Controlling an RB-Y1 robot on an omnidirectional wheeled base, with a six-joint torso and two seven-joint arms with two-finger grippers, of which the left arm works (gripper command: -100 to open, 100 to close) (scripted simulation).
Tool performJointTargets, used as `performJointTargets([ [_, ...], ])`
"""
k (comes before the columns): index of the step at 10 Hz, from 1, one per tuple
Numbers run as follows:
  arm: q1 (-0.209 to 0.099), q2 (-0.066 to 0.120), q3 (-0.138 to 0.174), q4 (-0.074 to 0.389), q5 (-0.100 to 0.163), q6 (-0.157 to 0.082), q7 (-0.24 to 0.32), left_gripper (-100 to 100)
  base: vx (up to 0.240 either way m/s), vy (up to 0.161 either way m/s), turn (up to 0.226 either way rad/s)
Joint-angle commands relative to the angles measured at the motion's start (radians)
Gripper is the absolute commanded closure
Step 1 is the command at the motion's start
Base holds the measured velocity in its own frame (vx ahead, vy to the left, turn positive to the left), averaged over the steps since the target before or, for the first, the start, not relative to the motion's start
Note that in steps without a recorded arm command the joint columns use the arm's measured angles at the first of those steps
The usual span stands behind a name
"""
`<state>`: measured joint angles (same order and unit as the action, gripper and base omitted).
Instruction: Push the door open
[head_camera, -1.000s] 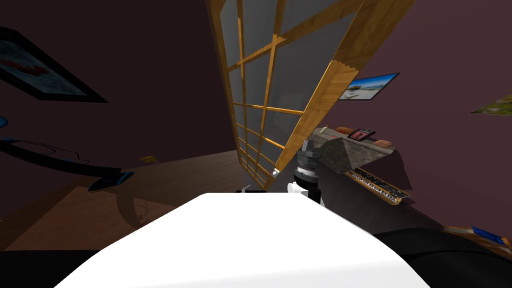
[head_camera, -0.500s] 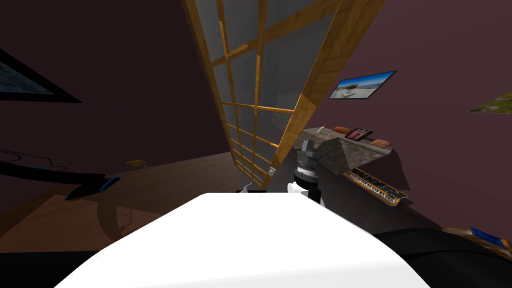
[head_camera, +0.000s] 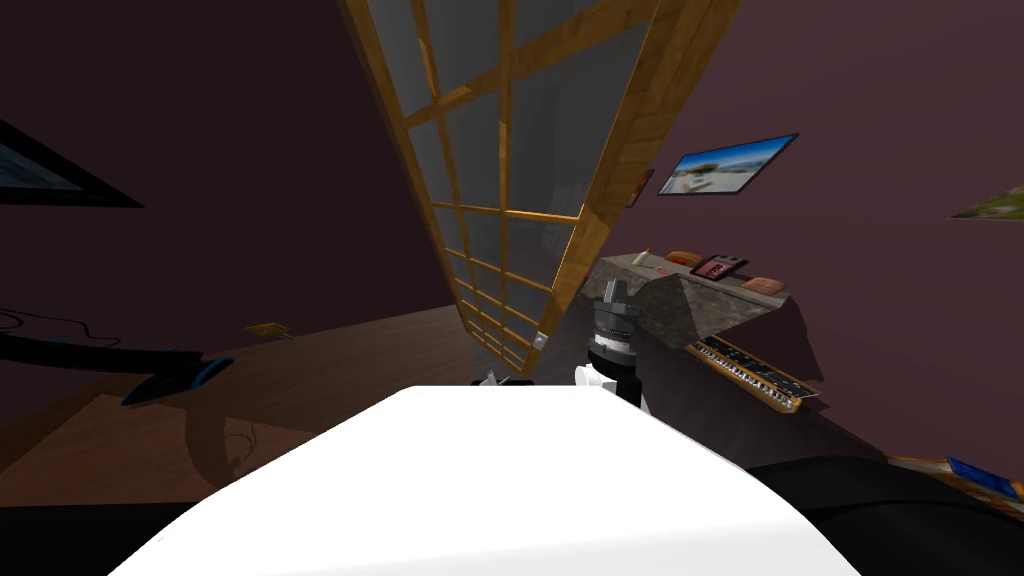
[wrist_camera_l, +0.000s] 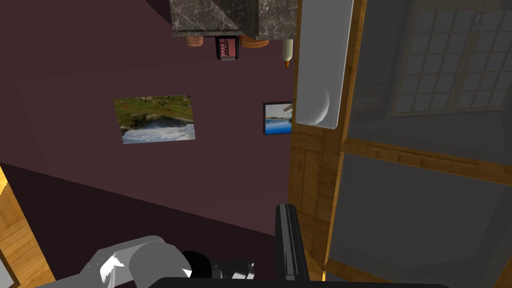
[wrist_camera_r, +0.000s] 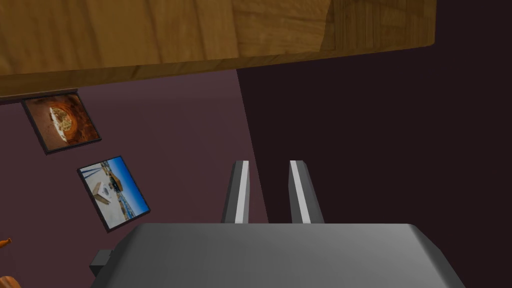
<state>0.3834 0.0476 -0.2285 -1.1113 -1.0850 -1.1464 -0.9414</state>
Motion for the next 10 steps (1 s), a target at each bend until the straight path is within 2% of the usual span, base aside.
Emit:
performJointTargets([
  [1,0.000,0.000,0.000,0.000,0.000,0.000,0.000,100,-0.014,0.028,-0.003],
  [4,0.000,0.000,0.000,0.000,0.000,0.000,0.000,100,-0.004,0.008,0.000],
  [5,-0.006,0.005,0.000,0.004,-0.006,-0.005,0.004,-100,0.014,-0.019,0.228],
  [10,-0.034,0.019,0.000,0.022,-0.035,-0.027,0.023,-100,0.017,-0.068,0.252],
])
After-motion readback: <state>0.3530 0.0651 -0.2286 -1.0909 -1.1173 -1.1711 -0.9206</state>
